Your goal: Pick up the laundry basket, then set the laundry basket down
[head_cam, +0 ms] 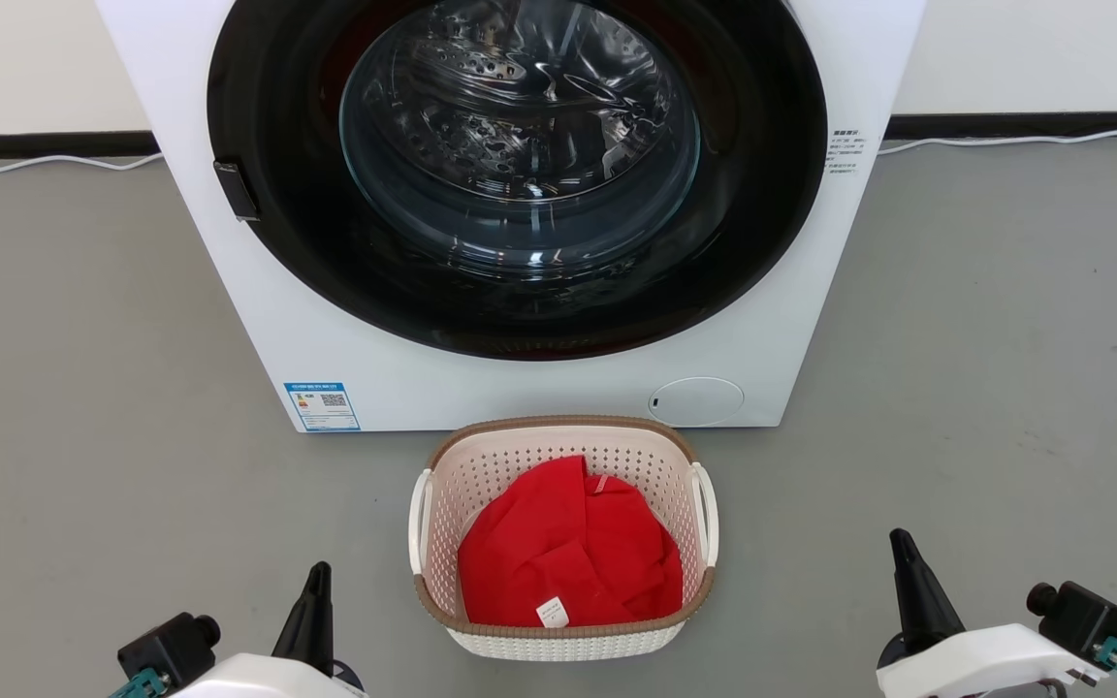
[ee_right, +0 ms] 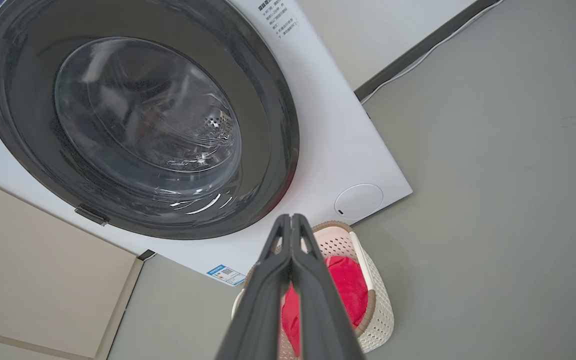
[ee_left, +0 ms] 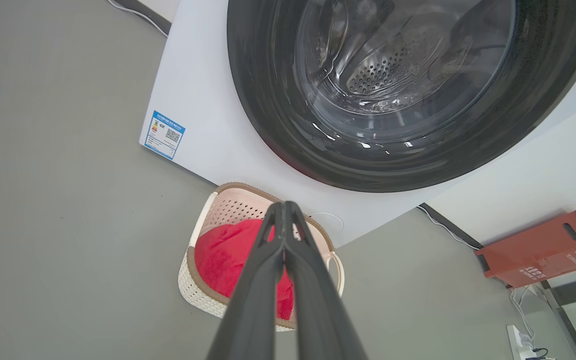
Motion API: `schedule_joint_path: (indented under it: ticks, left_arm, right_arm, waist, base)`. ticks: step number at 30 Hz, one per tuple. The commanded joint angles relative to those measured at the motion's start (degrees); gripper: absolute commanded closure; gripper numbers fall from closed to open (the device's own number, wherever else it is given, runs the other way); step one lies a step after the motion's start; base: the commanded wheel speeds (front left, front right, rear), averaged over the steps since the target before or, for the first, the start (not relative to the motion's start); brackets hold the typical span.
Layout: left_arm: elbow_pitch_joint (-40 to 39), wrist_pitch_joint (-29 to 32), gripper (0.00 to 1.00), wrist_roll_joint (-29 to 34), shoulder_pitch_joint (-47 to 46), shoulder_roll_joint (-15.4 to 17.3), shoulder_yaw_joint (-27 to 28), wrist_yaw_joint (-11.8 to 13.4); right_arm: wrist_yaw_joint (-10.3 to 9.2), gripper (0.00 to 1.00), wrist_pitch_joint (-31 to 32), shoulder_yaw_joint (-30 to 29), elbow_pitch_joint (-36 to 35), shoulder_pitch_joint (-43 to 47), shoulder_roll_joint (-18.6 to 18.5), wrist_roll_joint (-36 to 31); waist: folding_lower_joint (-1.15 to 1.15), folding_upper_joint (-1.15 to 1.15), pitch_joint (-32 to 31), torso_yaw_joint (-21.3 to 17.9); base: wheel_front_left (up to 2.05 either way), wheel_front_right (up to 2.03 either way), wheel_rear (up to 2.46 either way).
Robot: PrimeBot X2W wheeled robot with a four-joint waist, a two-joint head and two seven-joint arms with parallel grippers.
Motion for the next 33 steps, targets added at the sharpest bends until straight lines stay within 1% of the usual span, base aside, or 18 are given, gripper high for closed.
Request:
schedule_joint_path:
  ticks: [1, 33]
  left_arm:
    - [-1.8, 0.5, 1.00, -2.0, -2.6, 0.4, 1.1, -0.7]
    - [-3.4, 5.6, 1.00, -20.9, -3.8, 0.5, 4.1, -2.0]
  right_arm:
    - [0.14, 1.00, 0.6, -0.1, -2.0, -2.1, -0.2, 2.0]
    - [0.24, 1.00, 5.8, -3.3, -4.5, -2.7, 0.4, 19.9]
  waist:
    - [-0.01, 0.00, 0.0, 0.0]
    - [-0.01, 0.00, -0.6, 0.1]
  base:
    - [0.00, 0.00, 0.00]
    - [0.00, 0.00, 0.00]
